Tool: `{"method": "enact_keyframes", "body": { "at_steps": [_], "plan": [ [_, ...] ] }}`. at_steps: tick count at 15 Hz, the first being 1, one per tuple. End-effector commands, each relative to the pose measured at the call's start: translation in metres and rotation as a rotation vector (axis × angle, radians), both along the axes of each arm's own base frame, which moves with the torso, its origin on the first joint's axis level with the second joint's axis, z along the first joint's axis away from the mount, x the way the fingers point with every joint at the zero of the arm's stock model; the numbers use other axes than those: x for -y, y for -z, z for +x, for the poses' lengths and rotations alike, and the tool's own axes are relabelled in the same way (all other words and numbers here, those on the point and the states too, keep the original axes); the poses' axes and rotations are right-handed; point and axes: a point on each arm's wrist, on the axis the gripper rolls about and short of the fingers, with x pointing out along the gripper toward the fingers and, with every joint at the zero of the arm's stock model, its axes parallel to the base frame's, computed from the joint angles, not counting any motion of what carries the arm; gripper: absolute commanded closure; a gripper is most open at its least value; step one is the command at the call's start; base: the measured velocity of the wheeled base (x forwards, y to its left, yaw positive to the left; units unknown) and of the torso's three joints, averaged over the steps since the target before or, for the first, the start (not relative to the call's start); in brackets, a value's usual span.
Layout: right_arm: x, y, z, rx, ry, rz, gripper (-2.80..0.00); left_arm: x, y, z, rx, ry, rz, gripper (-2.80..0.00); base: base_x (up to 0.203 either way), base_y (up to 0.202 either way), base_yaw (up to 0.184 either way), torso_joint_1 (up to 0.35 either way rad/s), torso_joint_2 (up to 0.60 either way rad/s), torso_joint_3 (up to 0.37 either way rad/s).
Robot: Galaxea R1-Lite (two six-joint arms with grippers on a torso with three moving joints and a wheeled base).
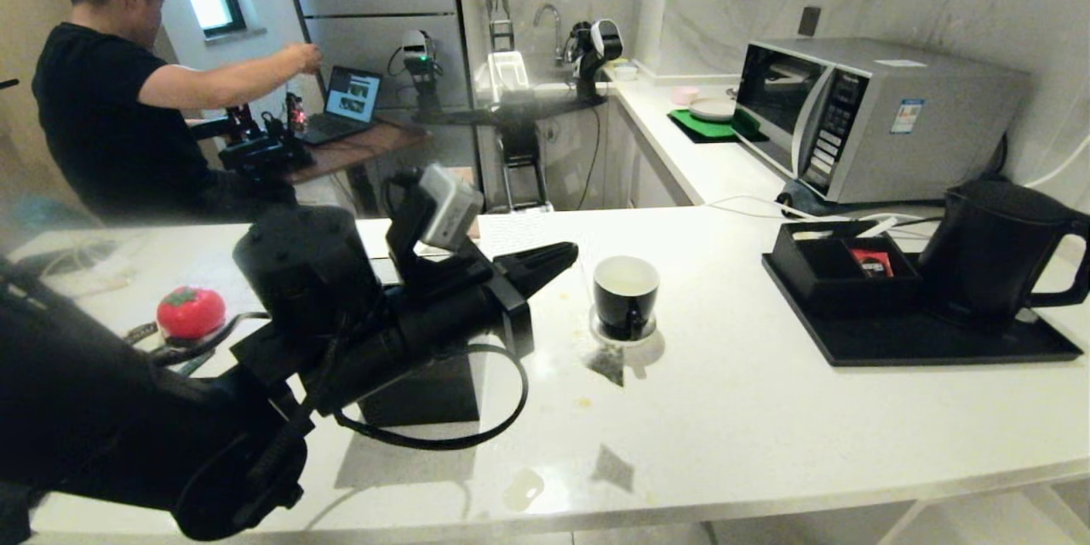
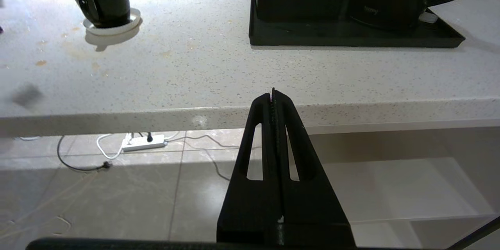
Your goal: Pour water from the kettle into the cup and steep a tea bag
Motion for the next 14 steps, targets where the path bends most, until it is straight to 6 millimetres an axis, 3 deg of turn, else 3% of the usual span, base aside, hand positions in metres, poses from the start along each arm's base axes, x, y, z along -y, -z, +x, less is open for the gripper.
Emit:
{"method": "enact_keyframes", "body": {
  "at_steps": [1,14],
  "plan": [
    [0.0,0.0,0.0,0.0,0.001,0.002,0.0,0.004,-0.003,0.006,0.018,0.001,-0.014,0.0,0.0,0.0,0.0,0.0,0.0,0.0],
    [0.0,0.0,0.0,0.0,0.001,0.002,0.0,0.036,-0.027,0.054,0.102,0.006,-0.085,0.0,0.0,0.0,0.0,0.0,0.0,0.0]
  ]
}}
